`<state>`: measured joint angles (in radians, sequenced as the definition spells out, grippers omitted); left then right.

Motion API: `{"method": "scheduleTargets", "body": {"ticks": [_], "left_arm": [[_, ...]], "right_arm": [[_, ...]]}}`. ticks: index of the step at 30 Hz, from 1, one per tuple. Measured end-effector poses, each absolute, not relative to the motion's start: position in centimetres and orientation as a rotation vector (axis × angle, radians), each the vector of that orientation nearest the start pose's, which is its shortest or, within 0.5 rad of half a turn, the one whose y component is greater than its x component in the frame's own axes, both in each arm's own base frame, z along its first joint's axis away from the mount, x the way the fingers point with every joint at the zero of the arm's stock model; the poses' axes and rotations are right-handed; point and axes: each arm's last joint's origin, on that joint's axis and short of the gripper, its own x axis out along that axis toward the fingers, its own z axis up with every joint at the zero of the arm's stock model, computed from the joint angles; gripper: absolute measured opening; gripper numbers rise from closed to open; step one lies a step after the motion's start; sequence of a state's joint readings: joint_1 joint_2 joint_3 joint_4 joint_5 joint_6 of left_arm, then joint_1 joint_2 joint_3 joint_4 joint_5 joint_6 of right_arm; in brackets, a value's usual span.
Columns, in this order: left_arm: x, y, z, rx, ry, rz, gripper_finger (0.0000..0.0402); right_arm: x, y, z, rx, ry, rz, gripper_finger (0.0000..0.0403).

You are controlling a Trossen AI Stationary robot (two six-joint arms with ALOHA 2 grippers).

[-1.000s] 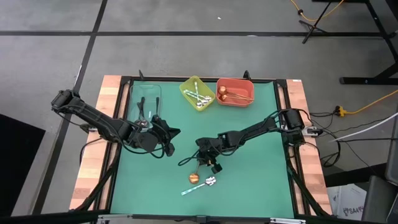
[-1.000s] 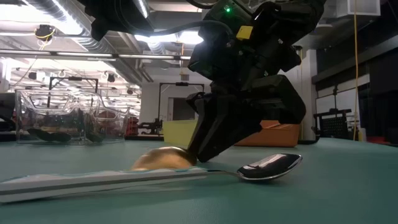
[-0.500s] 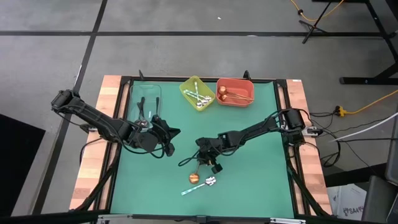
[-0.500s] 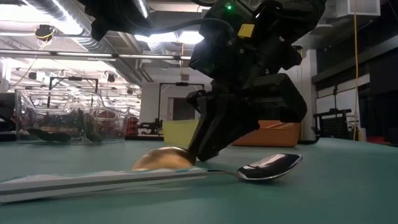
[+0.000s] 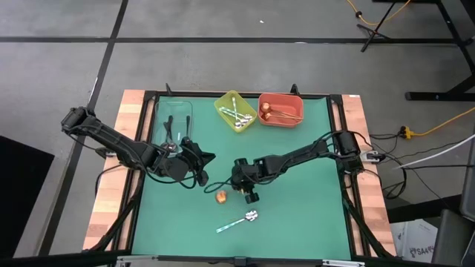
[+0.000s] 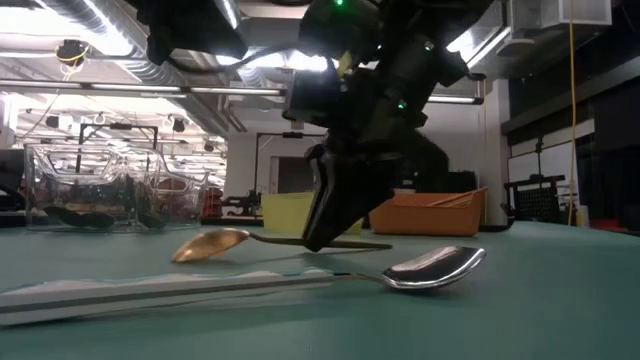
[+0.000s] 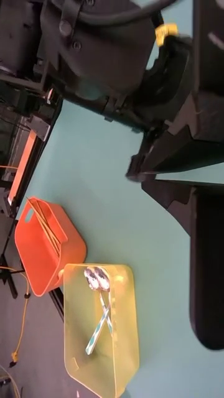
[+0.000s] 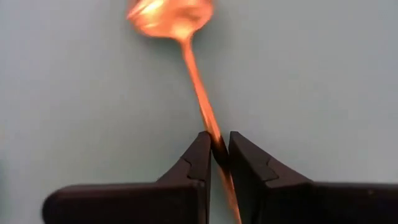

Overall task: Sort silverware by color (type)
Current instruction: Put the gold spoon into the orange bin

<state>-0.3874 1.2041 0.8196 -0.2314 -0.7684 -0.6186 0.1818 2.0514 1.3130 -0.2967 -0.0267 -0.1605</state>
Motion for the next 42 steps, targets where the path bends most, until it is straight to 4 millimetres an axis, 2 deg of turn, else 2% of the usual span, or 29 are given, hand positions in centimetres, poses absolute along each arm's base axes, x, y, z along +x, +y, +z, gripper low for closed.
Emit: {"method": "scheduleTargets", "body": {"ticks": [9,19,23,28,34,42], "left_arm": [[23.66,-7.48,26.25,-0.260,0.382,0.506,0.0022],[23.66,-7.49,26.25,-0.262,0.382,0.506,0.0022],[23.66,-7.49,26.25,-0.262,0.382,0.506,0.0022],[23.66,-7.49,26.25,-0.262,0.382,0.506,0.0022],[23.66,-7.49,26.25,-0.263,0.382,0.506,0.0022],[23.66,-7.49,26.25,-0.263,0.382,0.506,0.0022]], "right_arm": [[40.46,7.39,13.46,-0.213,1.053,0.225,0.0033],[40.46,7.38,13.46,-0.216,1.052,0.234,0.0095],[40.48,7.34,13.49,-0.209,1.051,0.251,0.0102],[40.44,7.14,13.51,-0.177,1.056,0.328,0.0075],[40.45,7.10,13.57,-0.182,1.055,0.325,0.0013],[40.43,7.21,13.60,-0.184,1.053,0.327,0.0006]]}}
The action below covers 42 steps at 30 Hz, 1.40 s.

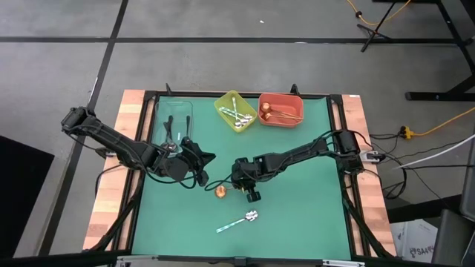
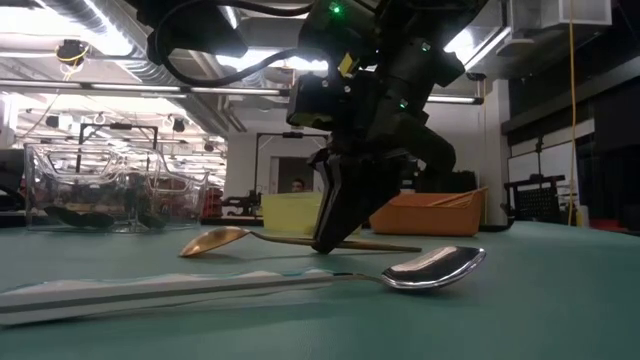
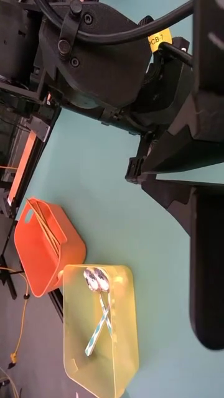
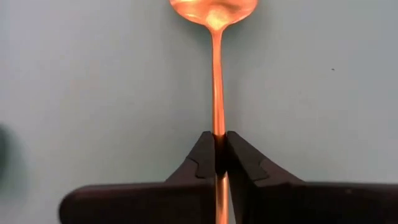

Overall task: Sort silverware by color (type)
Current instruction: Put the gold spoon into the orange bin

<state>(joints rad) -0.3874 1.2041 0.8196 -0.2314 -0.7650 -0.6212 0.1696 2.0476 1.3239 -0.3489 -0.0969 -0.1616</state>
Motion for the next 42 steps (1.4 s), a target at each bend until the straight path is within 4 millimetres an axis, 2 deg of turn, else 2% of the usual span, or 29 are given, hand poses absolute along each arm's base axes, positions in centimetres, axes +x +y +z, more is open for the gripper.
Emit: {"method": "scheduleTargets", "body": {"ticks": [9,16,21,25,37,42], "left_arm": [[23.7,-7.5,26.2,-0.263,0.382,0.506,0.0022],[23.7,-7.5,26.3,-0.260,0.377,0.515,0.0022],[23.6,-7.4,26.3,-0.257,0.376,0.519,0.0022],[23.6,-7.4,26.3,-0.255,0.372,0.525,0.0022],[23.6,-7.4,26.3,-0.247,0.362,0.545,0.0022],[23.6,-7.4,26.3,-0.247,0.362,0.546,0.0022]], "right_arm": [[40.4,7.2,13.6,-0.163,1.058,0.314,0.0003],[39.9,7.1,14.8,-0.157,1.070,0.312,0.0001],[38.9,7.0,17.2,-0.158,1.065,0.311,0.0001],[37.8,6.7,19.9,-0.163,1.046,0.301,0.0001],[32.3,5.2,27.3,-0.256,1.051,0.132,0.0000],[29.9,3.7,29.8,-0.262,1.049,0.023,0.0000]]}}
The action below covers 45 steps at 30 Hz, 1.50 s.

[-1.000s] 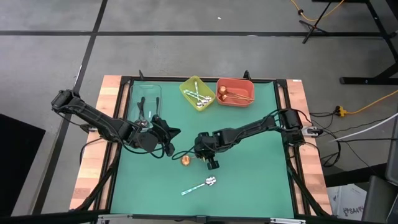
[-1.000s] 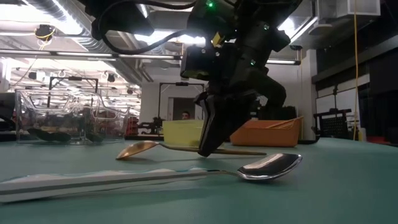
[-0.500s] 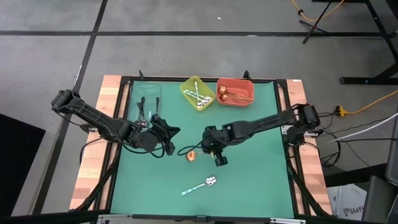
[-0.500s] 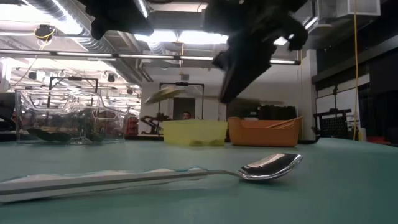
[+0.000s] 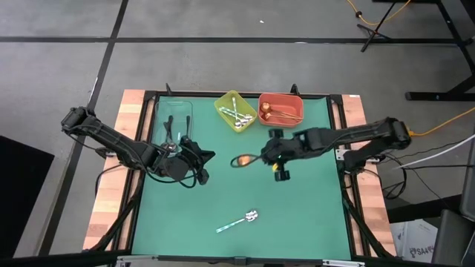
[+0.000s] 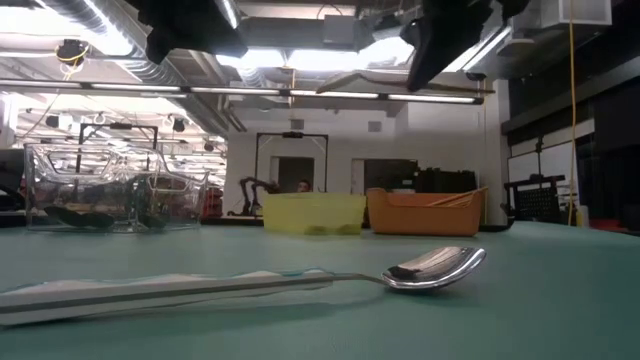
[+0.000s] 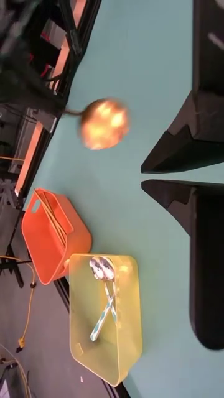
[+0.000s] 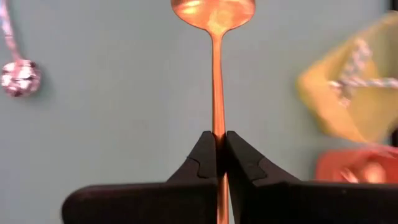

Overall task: Sort silverware by color (type)
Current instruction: Put the gold spoon into the orange bin

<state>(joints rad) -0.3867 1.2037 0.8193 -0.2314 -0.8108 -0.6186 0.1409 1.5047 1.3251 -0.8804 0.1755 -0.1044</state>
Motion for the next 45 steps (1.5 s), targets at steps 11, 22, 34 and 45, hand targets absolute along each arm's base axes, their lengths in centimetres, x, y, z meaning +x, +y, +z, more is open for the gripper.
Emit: {"method": "scheduleTargets", "body": {"ticks": [11,22,34,45], "left_arm": [[23.6,-7.3,26.3,-0.246,0.363,0.546,0.0022],[23.6,-7.3,26.3,-0.246,0.363,0.546,0.0022],[23.6,-7.3,26.3,-0.246,0.362,0.546,0.0022],[23.6,-7.3,26.3,-0.245,0.362,0.547,0.0022]], "right_arm": [[26.4,-3.5,32.4,-0.210,1.091,-0.243,0.0000],[23.5,-12.9,32.3,-0.088,1.143,-0.459,0.0000],[20.6,-18.2,26.2,0.055,1.117,-0.453,0.0000],[20.6,-18.8,19.4,0.066,1.141,-0.422,0.0000]]}}
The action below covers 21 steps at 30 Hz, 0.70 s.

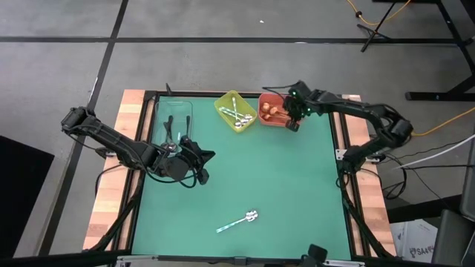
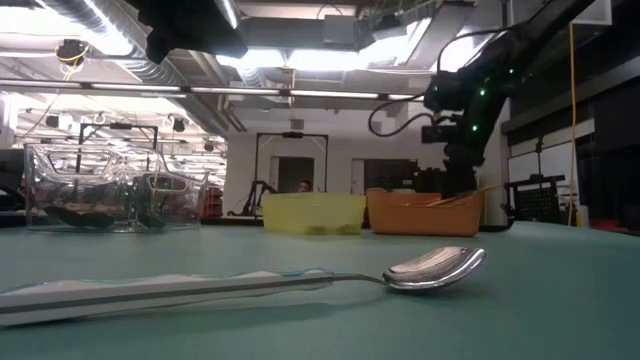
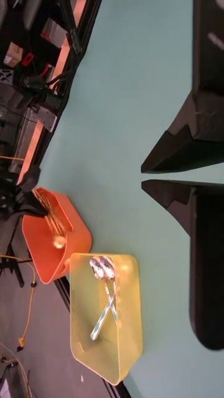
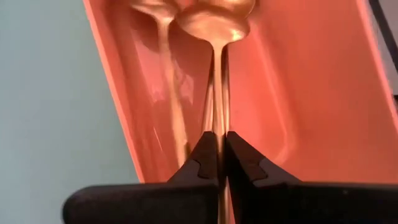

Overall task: Sort silverware by color (type)
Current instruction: Put the gold spoon into the orange bin

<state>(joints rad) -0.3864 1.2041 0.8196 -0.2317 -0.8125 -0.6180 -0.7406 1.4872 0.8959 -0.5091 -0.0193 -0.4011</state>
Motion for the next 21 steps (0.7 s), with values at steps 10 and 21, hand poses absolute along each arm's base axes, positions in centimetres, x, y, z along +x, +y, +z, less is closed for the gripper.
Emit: {"method": "scheduleTargets", "body": {"ticks": [10,21], "left_arm": [[23.61,-7.31,26.31,-0.241,0.356,0.558,0.0022],[23.61,-7.31,26.32,-0.242,0.356,0.558,0.0022]], "right_arm": [[21.17,-19.27,18.69,0.057,1.120,-0.430,0.0000],[21.21,-19.30,18.71,0.056,1.116,-0.432,0.0013]]}}
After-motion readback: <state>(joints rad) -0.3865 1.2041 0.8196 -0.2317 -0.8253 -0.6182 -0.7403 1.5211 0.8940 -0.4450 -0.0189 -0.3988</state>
